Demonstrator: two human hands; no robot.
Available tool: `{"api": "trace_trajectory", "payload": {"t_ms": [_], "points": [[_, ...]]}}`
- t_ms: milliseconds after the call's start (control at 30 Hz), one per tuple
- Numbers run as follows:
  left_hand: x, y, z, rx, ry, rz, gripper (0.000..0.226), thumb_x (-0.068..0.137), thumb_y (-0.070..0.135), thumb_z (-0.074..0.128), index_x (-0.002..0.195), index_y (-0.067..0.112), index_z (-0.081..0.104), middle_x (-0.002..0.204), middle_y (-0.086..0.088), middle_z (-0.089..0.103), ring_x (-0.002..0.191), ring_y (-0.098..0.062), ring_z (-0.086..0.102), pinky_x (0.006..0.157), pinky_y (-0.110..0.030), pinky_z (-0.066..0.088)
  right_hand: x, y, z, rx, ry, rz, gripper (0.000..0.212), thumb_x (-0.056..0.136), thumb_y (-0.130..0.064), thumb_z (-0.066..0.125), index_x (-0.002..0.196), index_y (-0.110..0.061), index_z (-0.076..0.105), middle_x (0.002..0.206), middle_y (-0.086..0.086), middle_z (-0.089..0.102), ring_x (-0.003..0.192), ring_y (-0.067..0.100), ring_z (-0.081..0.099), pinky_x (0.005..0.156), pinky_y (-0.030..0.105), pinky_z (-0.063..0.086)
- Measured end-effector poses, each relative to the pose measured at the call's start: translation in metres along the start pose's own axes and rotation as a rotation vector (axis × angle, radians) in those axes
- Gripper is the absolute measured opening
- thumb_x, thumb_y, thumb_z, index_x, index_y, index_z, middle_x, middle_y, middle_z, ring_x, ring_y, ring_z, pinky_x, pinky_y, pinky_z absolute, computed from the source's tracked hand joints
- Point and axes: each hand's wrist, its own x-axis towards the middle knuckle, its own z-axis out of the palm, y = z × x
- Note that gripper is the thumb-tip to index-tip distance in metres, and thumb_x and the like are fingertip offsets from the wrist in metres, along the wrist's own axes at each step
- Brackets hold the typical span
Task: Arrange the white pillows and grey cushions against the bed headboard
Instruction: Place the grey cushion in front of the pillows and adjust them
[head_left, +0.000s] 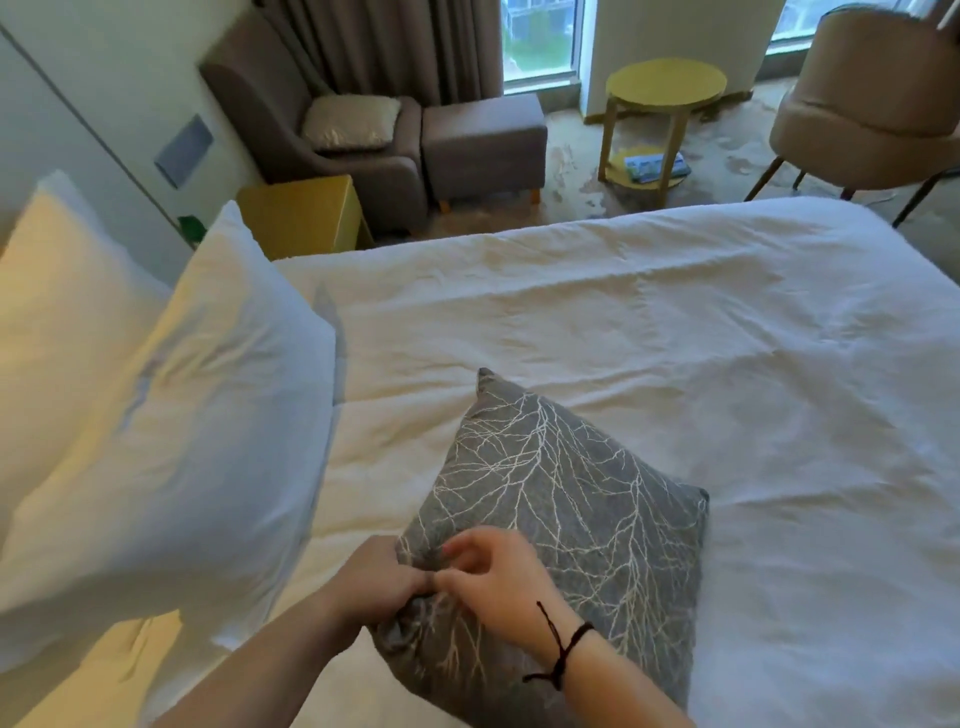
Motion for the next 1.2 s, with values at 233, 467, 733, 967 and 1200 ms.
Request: {"api": "trace_trajectory", "payload": {"t_ms": [233, 467, 733, 967, 1200], "points": [[-0.036, 0.029, -0.071, 0.680, 0.186, 0.275, 0.015, 0.075, 0.040, 0.062, 0.078, 0.025, 0.063, 0.075, 0.008, 0.064, 0.071, -0.009, 0.059, 0.068, -0.034, 0.051, 0.053, -0.097, -0.082, -0.893, -0.116, -0.538, 0.098, 0.061, -0.074, 0.068, 0.143, -0.054, 0.018, 0.154, -0.018, 0.030, 0.143, 0.014, 0.020, 0.118, 0.049, 0.014], [-0.072, 0.004, -0.111, 0.834, 0.210, 0.228, 0.020, 0.067, 0.034, 0.052, 0.085, 0.027, 0.057, 0.071, 0.010, 0.056, 0.075, -0.014, 0.056, 0.066, -0.032, 0.046, 0.076, -0.131, -0.068, -1.442, -0.325, -0.409, 0.060, 0.063, -0.061, 0.078, 0.115, -0.040, 0.055, 0.107, -0.012, 0.063, 0.096, 0.018, 0.056, 0.091, 0.040, 0.043], [-0.081, -0.028, -0.153, 0.426, 0.287, 0.300, 0.022, 0.078, 0.042, 0.069, 0.083, 0.021, 0.063, 0.076, 0.006, 0.066, 0.076, -0.012, 0.061, 0.070, -0.036, 0.049, 0.085, -0.201, -0.022, -1.496, -0.171, -0.564, 0.013, 0.078, -0.013, 0.051, 0.076, -0.024, 0.055, 0.066, -0.010, 0.050, 0.065, 0.013, 0.048, 0.065, 0.022, 0.038], [-0.084, -0.030, -0.246, 0.169, 0.518, 0.573, 0.008, 0.082, 0.043, 0.064, 0.075, 0.039, 0.061, 0.071, 0.019, 0.065, 0.069, -0.001, 0.059, 0.056, -0.019, 0.038, 0.141, -0.327, 0.029, -1.459, 0.117, -0.745, 0.022, 0.077, -0.020, 0.060, 0.084, -0.040, 0.064, 0.092, -0.018, 0.058, 0.107, 0.011, 0.050, 0.114, 0.056, 0.012], [-0.006, -0.103, -0.287, 0.254, 0.506, 0.298, 0.030, 0.090, 0.042, 0.055, 0.117, 0.031, 0.057, 0.110, -0.001, 0.068, 0.100, -0.026, 0.062, 0.080, -0.035, 0.050, 0.204, -0.302, 0.207, -0.751, -0.066, -0.280, 0.027, 0.095, -0.046, 0.048, 0.113, -0.033, 0.063, 0.136, 0.003, 0.050, 0.129, 0.033, 0.044, 0.106, 0.052, 0.038]]}}
